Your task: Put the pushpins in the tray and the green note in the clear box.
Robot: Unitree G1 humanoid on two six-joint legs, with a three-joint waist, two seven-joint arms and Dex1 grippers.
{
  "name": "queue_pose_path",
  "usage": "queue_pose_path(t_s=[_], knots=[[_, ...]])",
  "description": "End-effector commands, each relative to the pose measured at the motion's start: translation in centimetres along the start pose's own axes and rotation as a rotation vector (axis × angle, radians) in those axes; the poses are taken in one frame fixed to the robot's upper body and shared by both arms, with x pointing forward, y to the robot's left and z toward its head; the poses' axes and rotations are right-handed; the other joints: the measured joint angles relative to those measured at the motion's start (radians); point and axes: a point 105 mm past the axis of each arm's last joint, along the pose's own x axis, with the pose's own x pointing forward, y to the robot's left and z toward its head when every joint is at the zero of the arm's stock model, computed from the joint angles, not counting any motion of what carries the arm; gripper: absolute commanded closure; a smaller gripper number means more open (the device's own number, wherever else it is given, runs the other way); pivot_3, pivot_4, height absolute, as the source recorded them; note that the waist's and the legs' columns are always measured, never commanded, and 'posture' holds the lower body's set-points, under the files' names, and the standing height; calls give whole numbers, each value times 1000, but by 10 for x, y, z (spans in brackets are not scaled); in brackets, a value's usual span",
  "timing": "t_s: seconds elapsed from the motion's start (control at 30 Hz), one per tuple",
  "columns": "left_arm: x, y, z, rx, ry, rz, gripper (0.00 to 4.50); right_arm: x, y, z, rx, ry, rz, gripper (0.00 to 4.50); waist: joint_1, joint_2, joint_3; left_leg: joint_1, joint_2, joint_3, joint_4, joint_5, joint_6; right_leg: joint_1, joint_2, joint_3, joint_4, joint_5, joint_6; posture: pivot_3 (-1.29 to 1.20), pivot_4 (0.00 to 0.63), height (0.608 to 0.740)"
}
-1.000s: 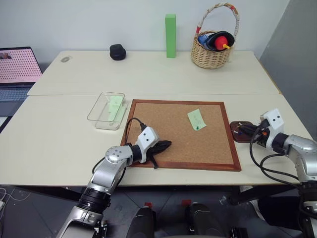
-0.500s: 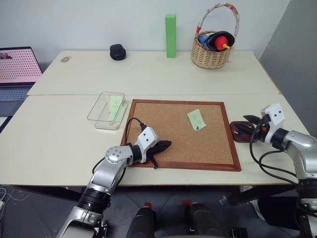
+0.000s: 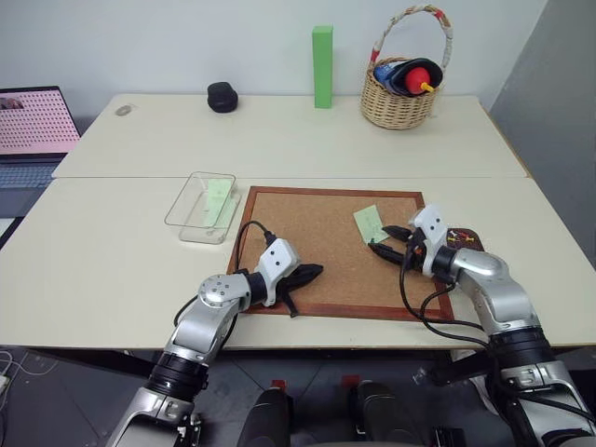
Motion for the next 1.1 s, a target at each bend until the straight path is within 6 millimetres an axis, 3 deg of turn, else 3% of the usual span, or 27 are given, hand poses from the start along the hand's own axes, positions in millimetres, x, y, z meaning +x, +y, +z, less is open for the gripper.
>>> queue_pose_path(t_s=[0.03,0.1,0.23,0.27,0.6,0.87,1.1], knots=[[-3,-7,-25,-47,97,-3,4500,7,-7,14,-42,-39,-15,1657,-1,0,0,0,0,0,0,0,0,0,0,0,0,0,0,0,150,740],[-3,-6,-26,-48,98,0,4500,9,-10,13,-40,-37,-22,1657,-2,0,0,0,0,0,0,0,0,0,0,0,0,0,0,0,150,740],[-4,-7,-26,-48,99,3,4500,10,-13,9,-42,-27,-28,2222,-2,0,0,0,0,0,0,0,0,0,0,0,0,0,0,0,150,740],[-4,-7,-26,-49,99,4,4500,9,-13,8,-44,-21,-29,2565,-2,0,0,0,0,0,-1,0,0,0,0,0,0,0,0,0,150,740],[-5,-9,-26,-50,103,3,4500,7,-11,7,-67,-17,-4,4431,-2,0,0,0,0,0,0,0,0,0,0,0,0,0,0,0,150,740],[-5,-10,-26,-69,93,4,4500,-1,2,37,-145,-91,68,4431,-2,0,0,0,0,0,-1,0,0,0,0,0,0,0,0,0,150,740],[-2,-3,-10,-12,33,28,4500,-8,3,51,-212,-82,92,4431,-2,0,0,0,0,0,-1,0,0,0,0,0,0,0,0,0,150,740]])
